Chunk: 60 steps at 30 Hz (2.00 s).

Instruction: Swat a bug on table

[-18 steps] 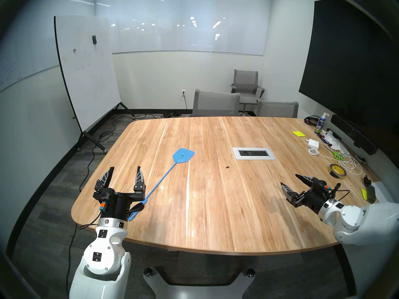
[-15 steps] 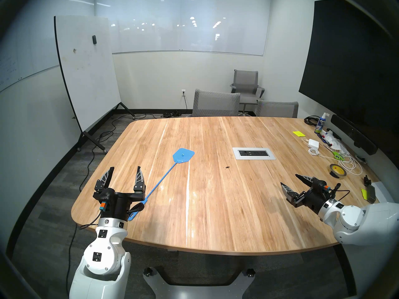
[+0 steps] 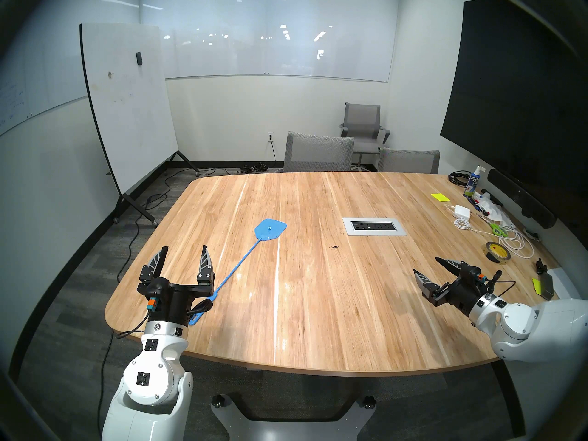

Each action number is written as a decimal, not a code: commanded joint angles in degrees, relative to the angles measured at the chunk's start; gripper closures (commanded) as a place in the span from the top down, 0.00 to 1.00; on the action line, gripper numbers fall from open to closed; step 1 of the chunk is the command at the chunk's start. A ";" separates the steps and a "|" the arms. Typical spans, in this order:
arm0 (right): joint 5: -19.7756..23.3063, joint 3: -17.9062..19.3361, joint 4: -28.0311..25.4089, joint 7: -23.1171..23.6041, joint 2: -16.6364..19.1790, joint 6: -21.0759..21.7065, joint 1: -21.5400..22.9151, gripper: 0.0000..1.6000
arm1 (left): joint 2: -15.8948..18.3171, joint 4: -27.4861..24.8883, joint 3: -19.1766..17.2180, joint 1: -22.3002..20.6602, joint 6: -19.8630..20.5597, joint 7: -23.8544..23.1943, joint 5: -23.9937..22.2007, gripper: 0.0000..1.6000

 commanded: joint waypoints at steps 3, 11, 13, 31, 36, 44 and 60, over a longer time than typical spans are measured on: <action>-0.04 0.29 0.08 -0.01 -0.06 -0.09 0.40 1.00 | 0.93 -0.59 -0.26 0.05 -0.75 -1.66 -2.13 1.00; -0.04 0.31 0.08 -0.01 -0.06 -0.09 0.38 1.00 | 2.13 -1.44 -0.98 0.19 -0.23 -3.80 -4.27 1.00; -0.04 0.32 0.08 -0.01 -0.06 -0.09 0.38 1.00 | 2.24 -2.17 -1.17 0.09 1.49 -3.41 -3.30 1.00; -0.04 0.36 0.08 -0.02 -0.06 -0.09 0.33 1.00 | 5.74 -4.13 -2.64 -5.11 12.52 -6.31 -1.21 1.00; -0.04 0.37 0.08 -0.02 -0.06 -0.09 0.32 1.00 | 6.96 -5.66 -3.34 -5.41 17.55 -10.42 -6.19 1.00; -0.04 0.39 0.08 -0.02 -0.06 -0.09 0.30 1.00 | 11.01 -7.05 -6.12 -6.54 26.47 -18.18 -13.26 1.00; -0.04 0.39 0.09 -0.02 -0.06 -0.09 0.30 1.00 | 18.00 -4.27 -4.95 -10.12 36.33 -24.78 -10.25 1.00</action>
